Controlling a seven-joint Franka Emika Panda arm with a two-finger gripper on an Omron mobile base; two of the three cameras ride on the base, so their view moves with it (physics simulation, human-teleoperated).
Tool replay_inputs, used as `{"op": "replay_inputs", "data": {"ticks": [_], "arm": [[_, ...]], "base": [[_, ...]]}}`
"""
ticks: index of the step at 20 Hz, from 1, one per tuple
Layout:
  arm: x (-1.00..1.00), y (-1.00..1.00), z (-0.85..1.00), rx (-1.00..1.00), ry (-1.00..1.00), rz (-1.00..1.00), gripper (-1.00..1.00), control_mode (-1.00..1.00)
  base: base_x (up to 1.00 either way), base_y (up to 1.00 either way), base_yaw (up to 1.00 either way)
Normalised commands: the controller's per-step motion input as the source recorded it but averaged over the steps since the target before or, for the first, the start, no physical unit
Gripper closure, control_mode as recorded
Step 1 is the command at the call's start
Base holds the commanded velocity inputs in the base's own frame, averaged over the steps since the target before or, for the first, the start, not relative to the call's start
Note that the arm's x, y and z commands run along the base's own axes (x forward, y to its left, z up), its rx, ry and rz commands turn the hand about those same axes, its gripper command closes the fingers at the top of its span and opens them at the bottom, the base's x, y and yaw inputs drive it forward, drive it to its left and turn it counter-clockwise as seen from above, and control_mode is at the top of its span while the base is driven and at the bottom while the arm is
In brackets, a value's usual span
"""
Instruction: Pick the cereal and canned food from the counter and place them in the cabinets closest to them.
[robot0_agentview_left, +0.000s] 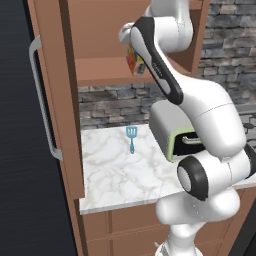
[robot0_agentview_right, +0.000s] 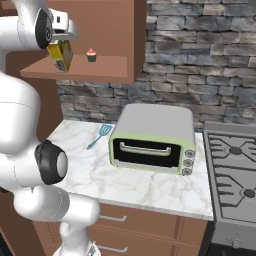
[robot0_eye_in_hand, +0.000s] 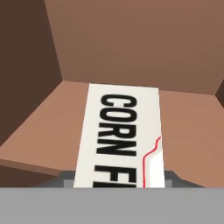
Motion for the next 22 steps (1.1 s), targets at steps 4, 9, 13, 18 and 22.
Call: {"op": "replay_inputs", "data": {"ticks": [4, 9, 13, 18, 22], "arm": [[0.00, 0.00, -0.25, -0.03, 0.00, 0.00, 1.00, -1.00], [0.00, 0.00, -0.04, 0.00, 0.00, 0.00, 1.00, -1.00], [0.14, 0.00, 0.00, 0.00, 0.00, 0.00, 1.00, -1.00], [0.28, 0.00, 0.00, 0.00, 0.00, -0.03, 1.00, -1.00], [0.22, 0.01, 0.00, 0.00, 0.00, -0.02, 1.00, -1.00]], "base": [[0.00, 0.00, 0.00], [0.00, 0.00, 0.00], [0.00, 0.00, 0.00], [0.00, 0.00, 0.00], [0.00, 0.00, 0.00]]}}
